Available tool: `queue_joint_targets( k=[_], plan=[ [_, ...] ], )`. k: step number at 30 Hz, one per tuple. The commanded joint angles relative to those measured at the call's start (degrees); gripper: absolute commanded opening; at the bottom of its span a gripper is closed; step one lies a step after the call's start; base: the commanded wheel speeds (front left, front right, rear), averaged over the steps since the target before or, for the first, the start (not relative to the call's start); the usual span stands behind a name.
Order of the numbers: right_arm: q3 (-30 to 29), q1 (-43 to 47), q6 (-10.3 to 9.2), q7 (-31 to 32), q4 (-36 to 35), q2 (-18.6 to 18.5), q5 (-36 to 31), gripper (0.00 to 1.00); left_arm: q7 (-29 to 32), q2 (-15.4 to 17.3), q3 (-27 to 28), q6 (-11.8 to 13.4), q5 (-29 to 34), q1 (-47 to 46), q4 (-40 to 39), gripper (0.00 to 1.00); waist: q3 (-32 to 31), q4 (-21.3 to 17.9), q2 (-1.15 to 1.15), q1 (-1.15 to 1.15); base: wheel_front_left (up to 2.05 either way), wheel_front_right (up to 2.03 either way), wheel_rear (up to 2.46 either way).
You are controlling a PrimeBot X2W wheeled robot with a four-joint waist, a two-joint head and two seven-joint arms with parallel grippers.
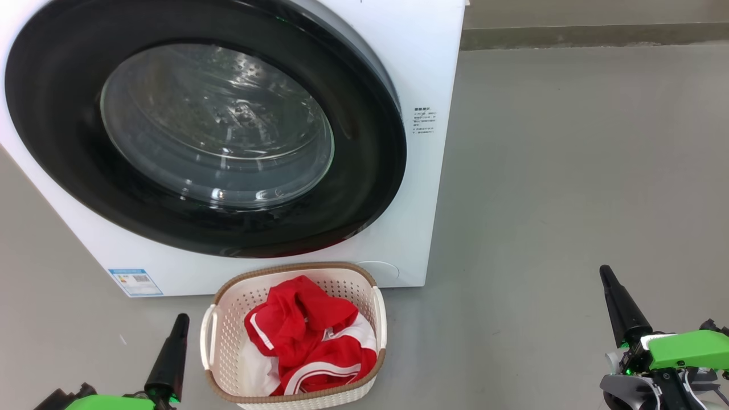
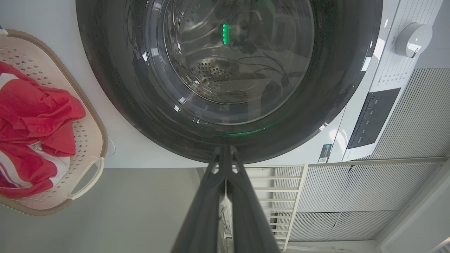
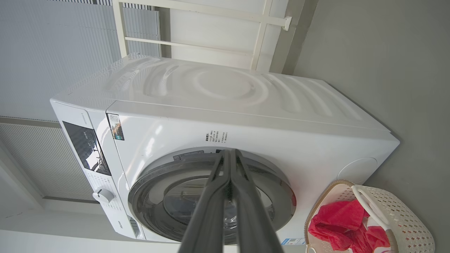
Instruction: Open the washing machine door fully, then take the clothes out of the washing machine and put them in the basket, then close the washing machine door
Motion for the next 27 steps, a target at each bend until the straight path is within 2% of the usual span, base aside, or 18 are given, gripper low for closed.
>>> queue_joint_targets(
  k=[1,27],
  plan=[
    [1.0,-2.4,0.03,0.3,-1.7,-0.5,0.3,0.00,0.2,0.6,2.0,-0.4,-0.4,-2.2,-1.5,0.00,0.0,0.0,0.00,0.00,0.00,0.00,0.00],
    [1.0,-2.4,0.03,0.3,-1.7,-0.5,0.3,0.00,0.2,0.6,2.0,-0.4,-0.4,-2.2,-1.5,0.00,0.0,0.0,0.00,0.00,0.00,0.00,0.00]
  ],
)
